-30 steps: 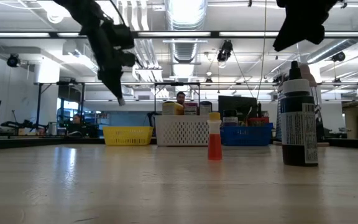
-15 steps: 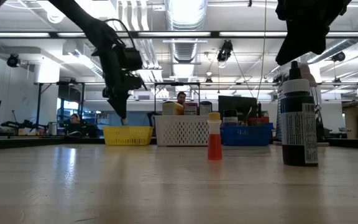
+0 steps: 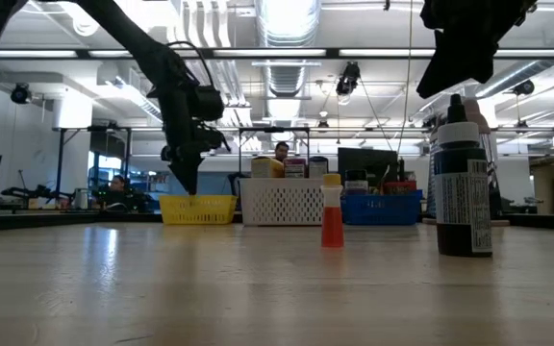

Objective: Pick & Place Kitchen Items
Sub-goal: Put the black food coloring bottle into the yellow basket

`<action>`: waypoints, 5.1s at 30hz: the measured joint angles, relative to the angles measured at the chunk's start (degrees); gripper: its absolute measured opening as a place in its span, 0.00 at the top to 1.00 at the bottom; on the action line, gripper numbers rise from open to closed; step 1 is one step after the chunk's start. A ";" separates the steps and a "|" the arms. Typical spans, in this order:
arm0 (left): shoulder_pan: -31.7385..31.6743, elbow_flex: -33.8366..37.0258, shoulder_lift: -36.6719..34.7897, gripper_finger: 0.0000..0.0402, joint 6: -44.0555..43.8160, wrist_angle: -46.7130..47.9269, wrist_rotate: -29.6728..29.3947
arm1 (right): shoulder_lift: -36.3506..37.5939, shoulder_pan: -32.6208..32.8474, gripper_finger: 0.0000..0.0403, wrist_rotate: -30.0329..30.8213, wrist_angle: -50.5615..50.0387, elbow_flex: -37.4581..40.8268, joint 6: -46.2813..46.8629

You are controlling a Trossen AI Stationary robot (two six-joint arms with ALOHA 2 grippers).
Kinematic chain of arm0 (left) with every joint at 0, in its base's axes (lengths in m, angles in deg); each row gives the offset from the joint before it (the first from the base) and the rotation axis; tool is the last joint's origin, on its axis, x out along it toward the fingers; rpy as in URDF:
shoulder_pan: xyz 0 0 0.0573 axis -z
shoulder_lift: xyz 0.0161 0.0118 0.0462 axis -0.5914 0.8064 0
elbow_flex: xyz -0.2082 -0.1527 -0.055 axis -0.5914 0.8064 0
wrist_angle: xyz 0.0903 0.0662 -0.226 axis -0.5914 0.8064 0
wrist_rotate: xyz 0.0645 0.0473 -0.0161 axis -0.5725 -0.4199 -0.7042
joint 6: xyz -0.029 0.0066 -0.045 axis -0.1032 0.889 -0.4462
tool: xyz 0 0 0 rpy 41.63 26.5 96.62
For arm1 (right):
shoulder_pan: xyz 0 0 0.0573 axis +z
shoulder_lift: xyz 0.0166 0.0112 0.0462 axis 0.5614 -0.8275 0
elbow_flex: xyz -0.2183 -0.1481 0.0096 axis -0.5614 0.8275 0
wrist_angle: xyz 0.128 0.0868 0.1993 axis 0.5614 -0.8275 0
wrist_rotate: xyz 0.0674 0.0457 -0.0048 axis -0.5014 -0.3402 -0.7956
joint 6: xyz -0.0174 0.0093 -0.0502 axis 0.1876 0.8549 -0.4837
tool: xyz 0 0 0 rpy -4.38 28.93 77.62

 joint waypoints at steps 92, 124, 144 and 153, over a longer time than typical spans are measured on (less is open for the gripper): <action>-0.59 -6.58 9.82 0.59 2.26 5.38 1.31 | -0.03 -0.61 0.87 0.97 0.74 0.04 -3.21; 5.85 -10.74 -19.29 0.59 -9.41 12.45 3.24 | -0.04 -0.61 0.69 0.43 2.03 0.04 -2.53; 38.07 20.22 -46.46 0.59 -23.07 -15.71 6.40 | -13.35 33.94 0.64 2.55 -3.86 -1.11 25.03; 38.40 22.12 -44.90 0.59 -25.44 -20.51 6.22 | -24.90 48.84 0.56 8.11 -5.42 -1.09 51.75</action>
